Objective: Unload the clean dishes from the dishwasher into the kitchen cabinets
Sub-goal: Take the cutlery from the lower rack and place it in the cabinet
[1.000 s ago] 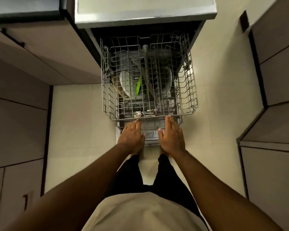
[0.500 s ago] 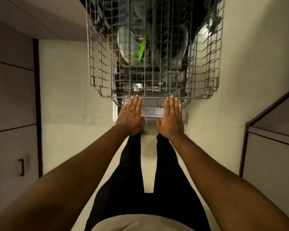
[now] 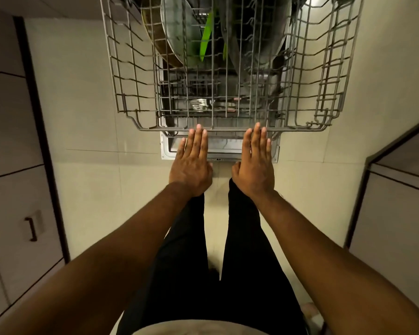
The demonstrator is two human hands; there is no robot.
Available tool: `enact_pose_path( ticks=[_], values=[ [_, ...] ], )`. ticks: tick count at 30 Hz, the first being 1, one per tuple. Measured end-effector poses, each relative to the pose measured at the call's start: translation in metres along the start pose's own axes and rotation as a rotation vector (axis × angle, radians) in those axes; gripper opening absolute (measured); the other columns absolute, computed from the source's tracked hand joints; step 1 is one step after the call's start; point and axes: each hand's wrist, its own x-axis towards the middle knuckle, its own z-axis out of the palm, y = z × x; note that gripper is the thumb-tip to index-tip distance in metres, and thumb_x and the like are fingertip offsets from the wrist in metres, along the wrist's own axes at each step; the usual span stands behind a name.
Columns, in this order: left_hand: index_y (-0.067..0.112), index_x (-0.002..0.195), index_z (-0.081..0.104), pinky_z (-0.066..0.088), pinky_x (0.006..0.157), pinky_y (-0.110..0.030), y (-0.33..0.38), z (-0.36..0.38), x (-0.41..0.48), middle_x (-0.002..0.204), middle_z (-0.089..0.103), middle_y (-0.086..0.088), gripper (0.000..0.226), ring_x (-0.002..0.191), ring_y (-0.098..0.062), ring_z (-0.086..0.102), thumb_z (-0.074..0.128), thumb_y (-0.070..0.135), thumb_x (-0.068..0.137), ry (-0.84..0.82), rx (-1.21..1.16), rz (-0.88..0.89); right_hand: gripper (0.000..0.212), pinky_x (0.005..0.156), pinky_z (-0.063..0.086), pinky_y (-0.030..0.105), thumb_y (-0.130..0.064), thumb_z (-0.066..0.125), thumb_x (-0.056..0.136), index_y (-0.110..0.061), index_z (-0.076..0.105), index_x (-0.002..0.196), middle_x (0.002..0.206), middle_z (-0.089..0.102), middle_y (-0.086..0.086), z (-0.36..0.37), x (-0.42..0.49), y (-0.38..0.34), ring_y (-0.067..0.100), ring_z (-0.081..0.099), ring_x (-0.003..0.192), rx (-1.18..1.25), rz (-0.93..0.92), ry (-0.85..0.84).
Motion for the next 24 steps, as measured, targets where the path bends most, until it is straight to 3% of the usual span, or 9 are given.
enact_pose_path(
  ticks=[8,13,24],
  values=[
    [0.005,0.150,-0.022,-0.016,0.119,-0.042,0.004,0.012,0.008,0.155,-0.034,-0.014,0.076,0.145,-0.027,-0.030,0.024,0.039,0.100,0.040,0.010,-0.065,0.088,0.122,-0.002,0.046,-0.021,0.053,0.086,-0.001,0.001,0.154,0.160,-0.007,0.022,0.011,0.007,0.003,0.032,-0.014,0.148,-0.020,-0.009,0.055],
    [0.004,0.148,-0.023,-0.011,0.121,-0.045,0.010,0.011,0.015,0.153,-0.034,-0.013,0.080,0.147,-0.029,-0.025,0.027,0.040,0.098,0.065,-0.016,-0.135,0.084,0.122,0.001,0.047,-0.014,0.052,0.085,-0.002,0.006,0.154,0.161,0.002,0.020,0.016,0.015,0.011,0.029,-0.009,0.148,-0.069,-0.069,0.103],
    [0.004,0.150,-0.019,-0.008,0.122,-0.046,0.005,0.004,0.033,0.160,-0.018,-0.019,0.083,0.148,-0.031,-0.020,0.035,0.038,0.097,0.120,-0.033,-0.104,0.079,0.121,0.009,0.050,-0.011,0.049,0.085,0.002,0.010,0.152,0.159,0.009,0.026,0.016,0.037,0.009,0.030,-0.007,0.146,-0.062,-0.060,0.201]
  ],
)
